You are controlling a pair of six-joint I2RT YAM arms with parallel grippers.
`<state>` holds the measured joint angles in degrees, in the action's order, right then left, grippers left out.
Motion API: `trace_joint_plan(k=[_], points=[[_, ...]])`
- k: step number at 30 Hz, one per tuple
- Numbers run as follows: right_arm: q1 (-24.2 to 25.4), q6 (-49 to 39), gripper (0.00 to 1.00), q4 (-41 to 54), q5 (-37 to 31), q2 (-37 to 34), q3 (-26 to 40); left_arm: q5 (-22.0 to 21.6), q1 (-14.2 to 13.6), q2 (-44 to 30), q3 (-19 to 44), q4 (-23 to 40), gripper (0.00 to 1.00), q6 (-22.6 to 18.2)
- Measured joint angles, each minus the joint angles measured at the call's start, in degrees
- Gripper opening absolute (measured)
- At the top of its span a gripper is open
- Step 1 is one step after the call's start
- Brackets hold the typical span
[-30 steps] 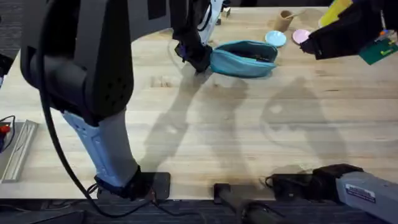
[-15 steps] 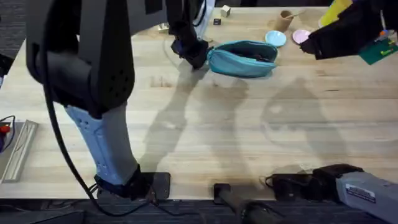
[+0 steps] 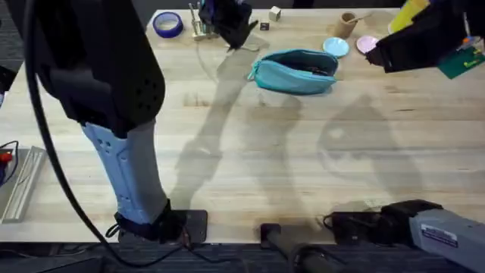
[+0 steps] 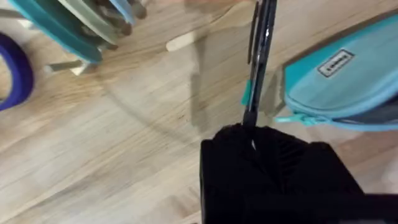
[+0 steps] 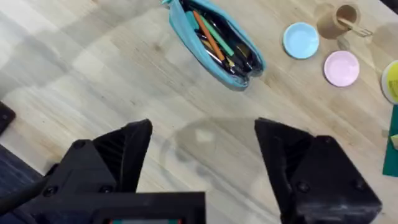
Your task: Unzip the bag, pick up the pens from the table one at a time and place them inside, then zip the bag closed.
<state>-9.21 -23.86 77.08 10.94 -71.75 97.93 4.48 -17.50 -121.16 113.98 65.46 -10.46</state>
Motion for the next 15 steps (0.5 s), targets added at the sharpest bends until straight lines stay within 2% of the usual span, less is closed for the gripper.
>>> trace_joint_plan(k=[3, 6, 10, 15], points=[[0.00, 0.00, 0.998, -0.02, 0.02, 0.00, 0.00, 0.87, 0.02, 0.00, 4.36, 3.53, 0.042, -1.48], [0.00, 0.00, 0.998, -0.02, 0.00, 0.00, 0.00, 3.76, 0.02, 0.00, 8.58, 6.00, 0.042, -3.92], [0.00, 0.00, 0.998, 0.00, 0.02, 0.00, 0.00, 9.95, 0.02, 0.00, 12.91, 6.96, 0.042, -7.00], [0.00, 0.00, 0.998, 0.00, 0.00, 0.00, 0.00, 20.08, 0.02, 0.00, 14.11, 7.18, 0.042, -12.33]])
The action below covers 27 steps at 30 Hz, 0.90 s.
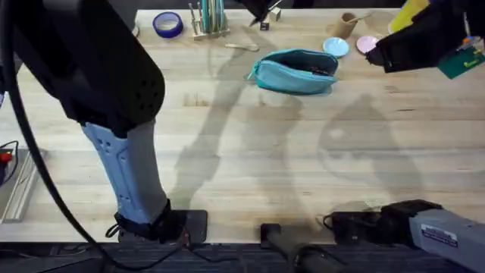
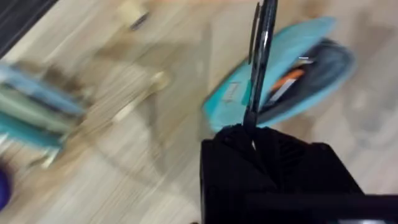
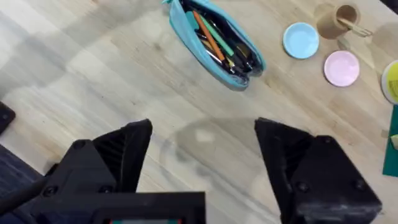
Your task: Unzip the bag, pick up the pens from the table one at a time and place them inside, then zip the bag closed.
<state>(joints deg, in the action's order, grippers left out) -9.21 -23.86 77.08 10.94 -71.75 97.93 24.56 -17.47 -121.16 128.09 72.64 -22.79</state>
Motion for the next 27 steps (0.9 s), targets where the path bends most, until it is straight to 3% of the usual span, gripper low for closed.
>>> trace_joint_plan(k=[6, 12, 19, 27], points=[[0.00, 0.00, 0.998, 0.00, 0.00, 0.00, 0.00, 11.29, -0.02, 0.00, 0.00, 0.60, 0.042, -7.11], [0.00, 0.00, 0.998, 0.00, 0.00, 0.00, 0.00, 20.03, -0.10, 0.00, 0.00, 3.53, 0.042, -17.78], [0.00, 0.00, 0.997, 0.00, 0.00, 0.00, 0.00, 22.83, -2.22, 0.00, 0.00, 9.03, 0.042, -29.20], [0.00, 0.00, 0.997, 0.00, 0.01, 0.01, 0.00, 22.99, -6.17, 0.00, 0.00, 8.21, 0.042, -36.47]])
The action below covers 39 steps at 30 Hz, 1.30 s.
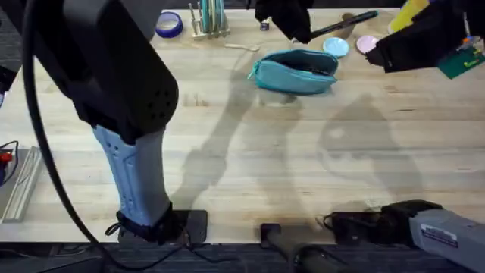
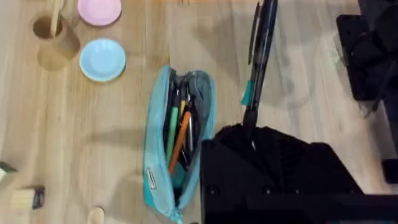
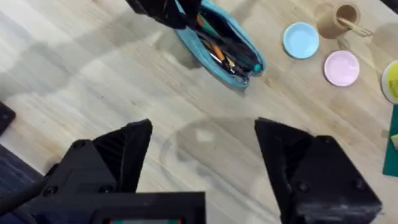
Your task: Unzip the bag, pick up the pens from the table one at a time and place them inside, then zip the bag closed.
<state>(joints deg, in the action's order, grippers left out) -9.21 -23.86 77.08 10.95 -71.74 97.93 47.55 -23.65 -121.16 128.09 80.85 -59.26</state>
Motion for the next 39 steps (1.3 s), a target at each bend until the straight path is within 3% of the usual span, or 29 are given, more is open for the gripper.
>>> trace_joint_plan(k=[11, 28, 34, 39], points=[[0.00, 0.00, 0.998, -0.02, -0.01, -0.01, 0.00, 0.02, -0.16, -0.83, 0.04, -1.61, 0.042, -1.75], [0.00, 0.00, 0.998, -0.02, 0.01, -0.01, 0.00, -0.43, -0.16, -13.96, 0.11, -6.39, 0.042, -1.87], [0.00, 0.00, 0.998, -0.02, 0.01, -0.01, -0.01, -4.52, -0.16, -15.28, 0.11, -6.60, 0.042, -1.84], [0.00, 0.00, 0.998, -0.02, 0.01, -0.01, 0.00, -10.83, -0.21, -15.28, 0.11, -6.75, 0.042, -1.41]])
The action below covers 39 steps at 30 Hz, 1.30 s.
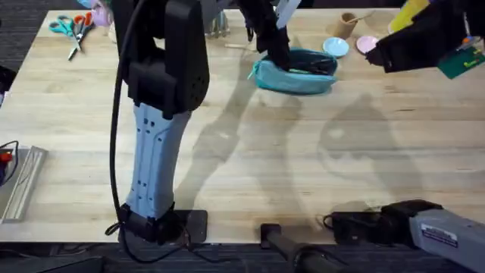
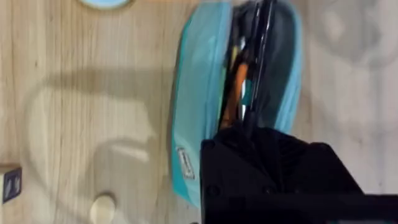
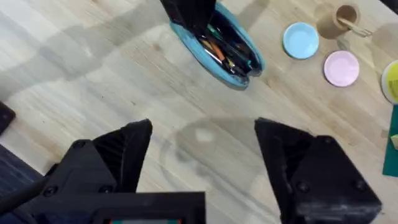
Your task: Unzip the bag, pick up the pens from the table one at a time and place them inside, then zip the bag closed.
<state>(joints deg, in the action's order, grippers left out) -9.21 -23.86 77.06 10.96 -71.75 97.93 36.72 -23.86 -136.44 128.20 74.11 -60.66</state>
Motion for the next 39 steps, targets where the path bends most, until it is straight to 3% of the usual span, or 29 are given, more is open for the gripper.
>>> trace_joint_plan(k=[8, 16, 17, 22, 23, 39], points=[[0.00, 0.00, 0.998, -0.01, -0.02, 0.00, 0.00, -8.12, -0.64, 0.00, 0.00, -0.48, 0.042, 0.49], [0.00, 0.00, 0.998, -0.22, 0.00, 0.00, 0.00, -10.21, -0.98, 0.00, 0.00, -0.50, 0.066, 1.05], [0.00, 0.00, 0.998, -0.24, 0.00, 0.00, 0.00, -10.44, -0.98, 0.00, 0.00, -0.57, 0.169, 1.05], [0.00, 0.00, 0.997, -0.26, -0.02, 0.00, 0.00, -11.46, -0.96, 0.00, 0.00, -0.56, 0.936, 1.29], [0.00, 0.00, 0.997, -0.26, -0.02, 0.00, 0.00, -11.46, -0.96, 0.00, 0.00, -0.48, 0.975, 1.47], [0.00, -1.05, 0.998, -0.28, 0.00, 0.00, 0.00, -11.04, -0.12, 1.82, 0.00, 1.70, 0.992, 4.09]])
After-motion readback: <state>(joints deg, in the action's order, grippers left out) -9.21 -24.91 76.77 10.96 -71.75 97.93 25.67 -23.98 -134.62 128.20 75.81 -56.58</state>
